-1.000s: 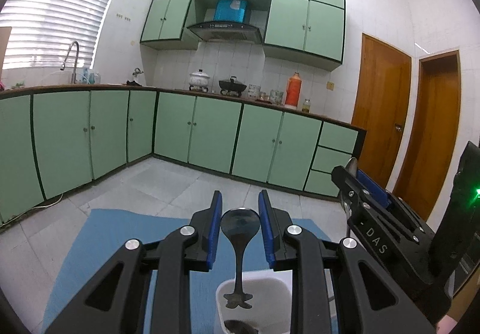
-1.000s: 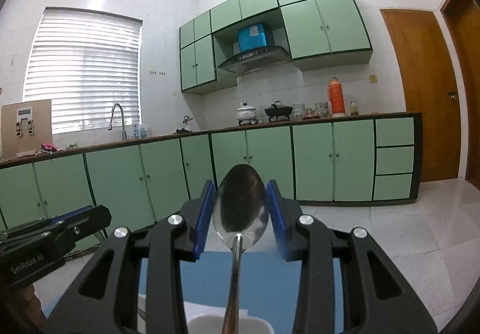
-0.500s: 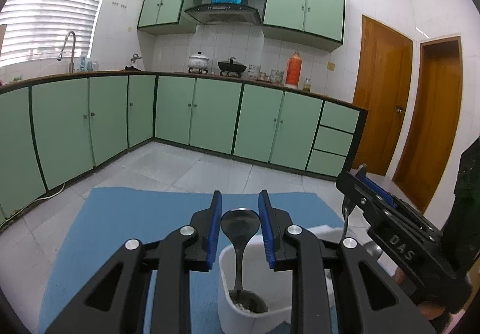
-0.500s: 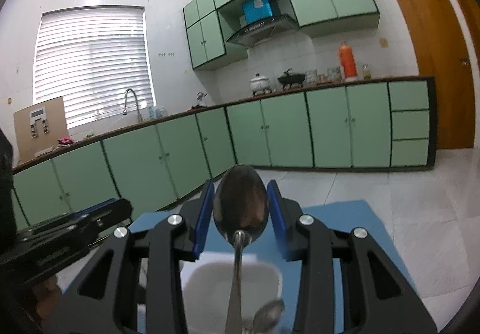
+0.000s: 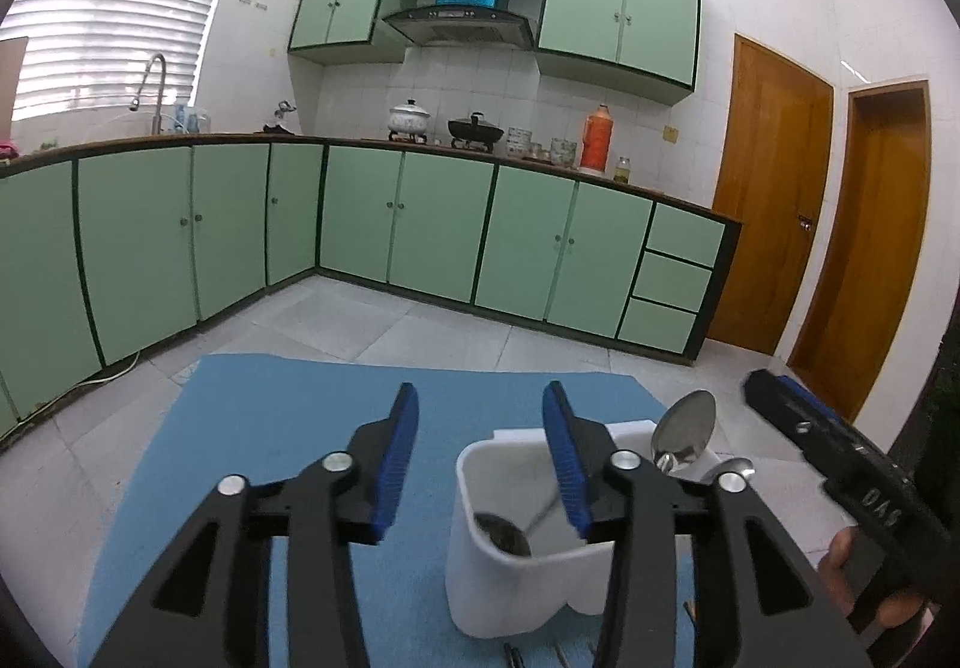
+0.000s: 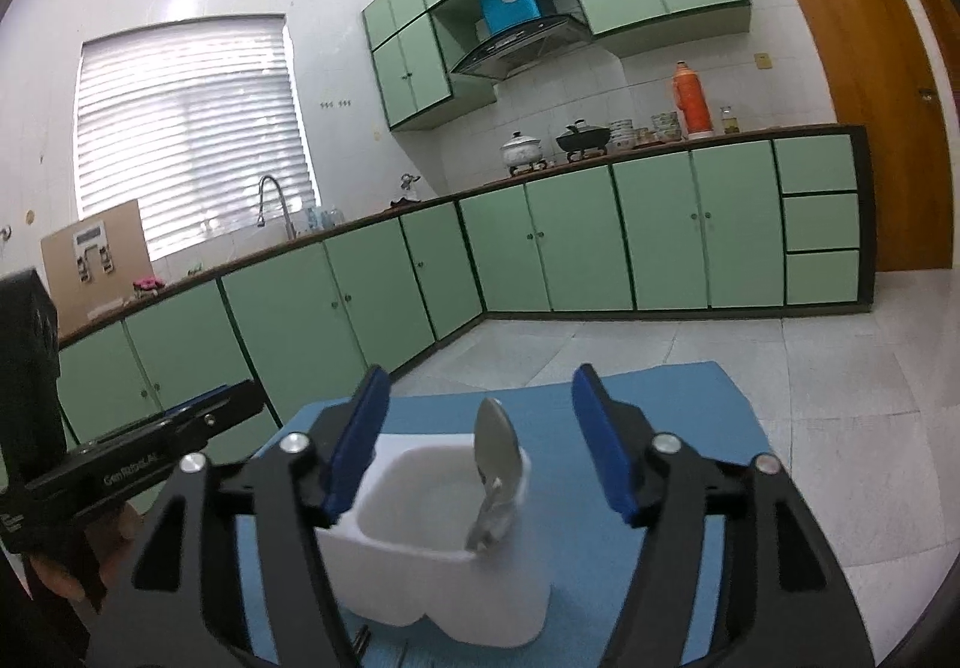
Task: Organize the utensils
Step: 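Open both tools, releasing the spoons into the white holder, then withdraw both tools from the holder back toward the chopsticks, then close left tool on a black chopstick while right tool closes on a wooden chopstick, then lift both chopsticks and carry them over the white holder, then lower both chopsticks into the holder and open both tools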
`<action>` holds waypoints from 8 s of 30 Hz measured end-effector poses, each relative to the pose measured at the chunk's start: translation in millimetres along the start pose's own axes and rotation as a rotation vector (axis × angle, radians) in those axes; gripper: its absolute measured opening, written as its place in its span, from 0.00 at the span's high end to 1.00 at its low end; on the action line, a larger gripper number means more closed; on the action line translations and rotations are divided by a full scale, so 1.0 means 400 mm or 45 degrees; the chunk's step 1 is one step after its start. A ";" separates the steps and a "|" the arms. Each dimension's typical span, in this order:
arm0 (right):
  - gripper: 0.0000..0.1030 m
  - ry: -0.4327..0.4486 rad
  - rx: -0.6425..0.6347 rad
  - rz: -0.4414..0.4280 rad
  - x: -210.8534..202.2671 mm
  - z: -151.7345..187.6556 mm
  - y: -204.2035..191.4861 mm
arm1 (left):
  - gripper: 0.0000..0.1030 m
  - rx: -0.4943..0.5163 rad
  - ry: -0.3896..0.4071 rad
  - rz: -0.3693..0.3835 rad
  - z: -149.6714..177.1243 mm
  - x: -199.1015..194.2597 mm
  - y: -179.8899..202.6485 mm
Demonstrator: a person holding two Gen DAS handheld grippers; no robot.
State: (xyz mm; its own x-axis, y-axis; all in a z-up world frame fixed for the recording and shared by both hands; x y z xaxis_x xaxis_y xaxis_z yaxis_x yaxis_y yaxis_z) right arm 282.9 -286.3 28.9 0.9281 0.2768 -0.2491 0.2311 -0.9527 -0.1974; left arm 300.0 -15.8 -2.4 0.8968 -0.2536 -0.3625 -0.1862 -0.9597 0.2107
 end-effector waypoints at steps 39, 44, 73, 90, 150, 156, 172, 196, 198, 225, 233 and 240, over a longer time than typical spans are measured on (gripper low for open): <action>0.06 -0.194 -0.091 0.215 -0.500 0.436 -0.031 | 0.06 0.127 -0.083 -0.163 0.486 -0.434 0.057; 0.06 -0.202 -0.112 0.239 -0.517 0.478 -0.038 | 0.06 0.117 -0.118 -0.176 0.536 -0.447 0.044; 0.80 -0.223 -0.210 0.261 -0.537 0.572 -0.081 | 0.06 0.088 -0.117 -0.196 0.591 -0.497 0.047; 0.94 -0.193 -0.254 0.302 -0.526 0.571 -0.091 | 0.08 0.060 -0.116 -0.200 0.593 -0.494 0.042; 0.93 -0.192 -0.219 0.295 -0.541 0.580 -0.067 | 0.92 0.115 -0.191 -0.140 0.623 -0.447 0.134; 0.94 -0.181 -0.232 0.274 -0.551 0.564 -0.065 | 0.93 0.112 -0.185 -0.144 0.608 -0.461 0.133; 0.94 0.056 -0.243 0.218 -0.647 0.317 -0.059 | 0.94 0.143 0.068 -0.109 0.411 -0.597 0.159; 0.94 -0.082 -0.191 0.009 -0.519 0.019 -0.057 | 0.94 0.108 0.148 -0.054 0.135 -0.569 0.156; 0.94 -0.105 -0.204 -0.003 -0.501 0.004 -0.067 | 0.94 0.106 0.137 -0.044 0.120 -0.560 0.155; 0.94 0.023 -0.307 -0.076 -0.347 -0.356 -0.151 | 0.94 0.153 0.472 -0.008 -0.271 -0.503 0.202; 0.94 -0.103 -0.308 -0.033 -0.187 -0.319 -0.143 | 0.94 0.131 0.369 -0.017 -0.289 -0.324 0.188; 0.94 -0.207 -0.291 -0.025 -0.071 -0.250 -0.130 | 0.94 0.117 0.225 -0.040 -0.236 -0.172 0.161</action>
State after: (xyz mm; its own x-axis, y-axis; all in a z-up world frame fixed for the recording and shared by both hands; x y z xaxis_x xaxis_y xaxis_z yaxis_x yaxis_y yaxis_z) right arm 273.9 -257.2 141.1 0.8679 0.2944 -0.4001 0.3256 -0.9454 0.0106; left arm 264.2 -48.6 121.6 0.9578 -0.2055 -0.2010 -0.1852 -0.9759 0.1151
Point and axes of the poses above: each gripper's, at about its wrist camera, not at the fingertips, and x roughly the way its jaws point, y to its right, z to its underside, the point moved 5 cm from there along x, roughly the way its jaws point, and after that the axes turned 3 degrees about -x, right-handed, at the moved point
